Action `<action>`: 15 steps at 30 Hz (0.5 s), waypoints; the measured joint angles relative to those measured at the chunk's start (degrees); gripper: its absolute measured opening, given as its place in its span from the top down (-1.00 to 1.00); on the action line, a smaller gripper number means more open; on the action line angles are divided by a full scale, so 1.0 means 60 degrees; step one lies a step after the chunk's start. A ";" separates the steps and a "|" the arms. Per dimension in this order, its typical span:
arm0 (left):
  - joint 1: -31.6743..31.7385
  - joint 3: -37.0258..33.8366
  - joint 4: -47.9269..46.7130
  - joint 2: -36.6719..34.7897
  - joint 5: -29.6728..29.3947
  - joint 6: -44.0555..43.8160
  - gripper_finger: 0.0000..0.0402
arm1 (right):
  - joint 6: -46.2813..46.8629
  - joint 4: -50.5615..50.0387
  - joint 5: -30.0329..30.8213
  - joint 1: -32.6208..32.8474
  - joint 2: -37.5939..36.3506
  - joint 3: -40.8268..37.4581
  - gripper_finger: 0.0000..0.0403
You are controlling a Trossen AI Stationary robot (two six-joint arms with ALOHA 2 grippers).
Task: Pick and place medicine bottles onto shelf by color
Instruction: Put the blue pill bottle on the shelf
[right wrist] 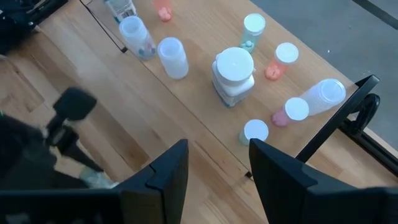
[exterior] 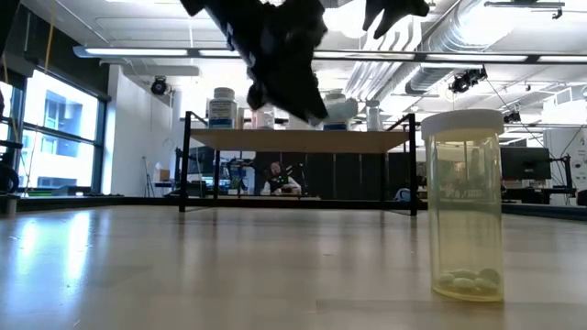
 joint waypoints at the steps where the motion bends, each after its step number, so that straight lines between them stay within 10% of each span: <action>1: 0.0109 0.0000 0.0006 -0.0176 -0.0046 0.0053 0.55 | 0.0000 0.0046 0.0002 0.0000 0.0000 0.0000 0.20; 15: 0.1555 0.0011 0.0800 -0.1786 -0.0270 0.1032 0.55 | -0.1572 0.2909 -0.1015 -0.0393 0.0000 0.0000 0.20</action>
